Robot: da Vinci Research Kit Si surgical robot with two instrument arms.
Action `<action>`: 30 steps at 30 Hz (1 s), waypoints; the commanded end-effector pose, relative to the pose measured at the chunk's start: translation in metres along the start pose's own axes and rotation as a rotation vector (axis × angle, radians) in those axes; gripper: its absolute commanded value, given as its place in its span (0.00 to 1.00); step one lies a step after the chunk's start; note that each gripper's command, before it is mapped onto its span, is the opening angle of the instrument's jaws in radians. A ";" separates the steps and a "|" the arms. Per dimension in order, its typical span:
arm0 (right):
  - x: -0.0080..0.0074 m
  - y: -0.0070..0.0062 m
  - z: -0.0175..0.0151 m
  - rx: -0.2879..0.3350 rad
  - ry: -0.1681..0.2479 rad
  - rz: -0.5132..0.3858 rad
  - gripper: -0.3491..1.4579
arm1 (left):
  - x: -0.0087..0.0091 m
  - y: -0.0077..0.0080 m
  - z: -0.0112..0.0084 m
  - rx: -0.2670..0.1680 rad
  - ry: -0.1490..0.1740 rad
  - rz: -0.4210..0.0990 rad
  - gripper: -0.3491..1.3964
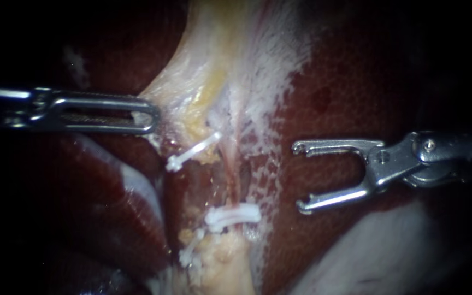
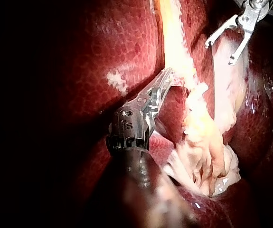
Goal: Going back second clip right tube
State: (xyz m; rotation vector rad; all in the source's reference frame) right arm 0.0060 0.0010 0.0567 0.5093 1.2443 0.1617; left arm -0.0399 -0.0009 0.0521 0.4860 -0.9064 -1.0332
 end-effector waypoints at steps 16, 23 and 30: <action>0.0000 -0.0002 -0.0001 0.001 0.000 0.000 0.52 | 0.0006 -0.0006 0.0031 0.021 0.021 -0.003 0.00; 0.0000 -0.0002 -0.0001 0.001 0.000 0.000 0.52 | 0.0006 -0.0008 0.0032 0.023 0.022 -0.003 0.00; 0.0000 -0.0003 -0.0001 0.001 0.000 0.000 0.52 | 0.0006 -0.0008 0.0032 0.023 0.022 -0.003 0.00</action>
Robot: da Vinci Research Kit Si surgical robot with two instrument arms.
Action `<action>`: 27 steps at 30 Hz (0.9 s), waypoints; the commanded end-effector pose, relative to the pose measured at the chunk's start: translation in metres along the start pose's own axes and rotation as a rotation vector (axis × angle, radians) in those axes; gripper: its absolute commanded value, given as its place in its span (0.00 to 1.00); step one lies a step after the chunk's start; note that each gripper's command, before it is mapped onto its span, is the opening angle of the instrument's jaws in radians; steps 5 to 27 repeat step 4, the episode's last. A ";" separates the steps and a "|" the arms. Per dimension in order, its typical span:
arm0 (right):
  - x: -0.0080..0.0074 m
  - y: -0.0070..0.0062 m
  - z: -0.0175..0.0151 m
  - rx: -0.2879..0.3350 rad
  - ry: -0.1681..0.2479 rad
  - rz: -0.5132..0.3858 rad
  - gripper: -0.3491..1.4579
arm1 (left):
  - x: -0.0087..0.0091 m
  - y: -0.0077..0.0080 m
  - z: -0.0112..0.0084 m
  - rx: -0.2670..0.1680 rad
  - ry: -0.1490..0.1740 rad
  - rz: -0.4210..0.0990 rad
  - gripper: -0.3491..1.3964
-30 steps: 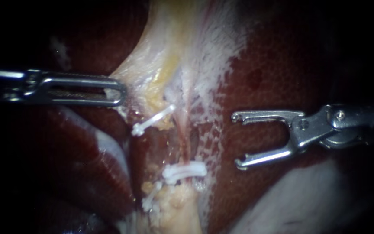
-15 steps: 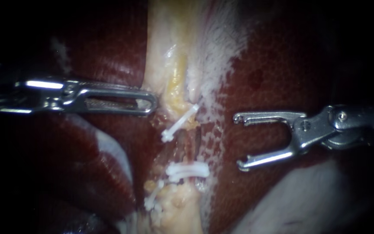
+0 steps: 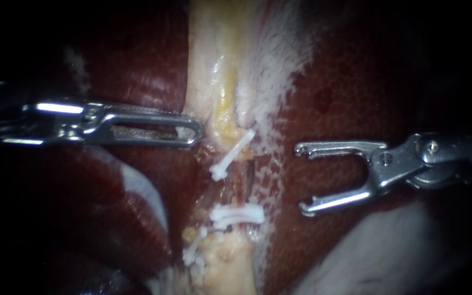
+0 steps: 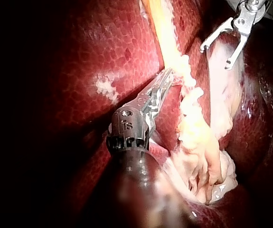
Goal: Going back second clip right tube
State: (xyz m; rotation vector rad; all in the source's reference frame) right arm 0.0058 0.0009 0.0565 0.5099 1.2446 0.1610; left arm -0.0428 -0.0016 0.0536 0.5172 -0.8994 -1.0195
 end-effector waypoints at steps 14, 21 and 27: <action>0.0000 0.0000 -0.0001 0.000 0.000 0.000 0.52 | 0.0000 0.0000 0.0000 0.000 0.000 0.000 0.00; 0.0000 0.0000 -0.0001 0.000 0.000 0.000 0.52 | 0.0000 0.0000 0.0000 0.000 0.000 0.000 0.00; 0.0000 0.0000 -0.0001 0.000 0.000 0.000 0.52 | 0.0000 0.0000 0.0000 0.000 0.000 0.000 0.00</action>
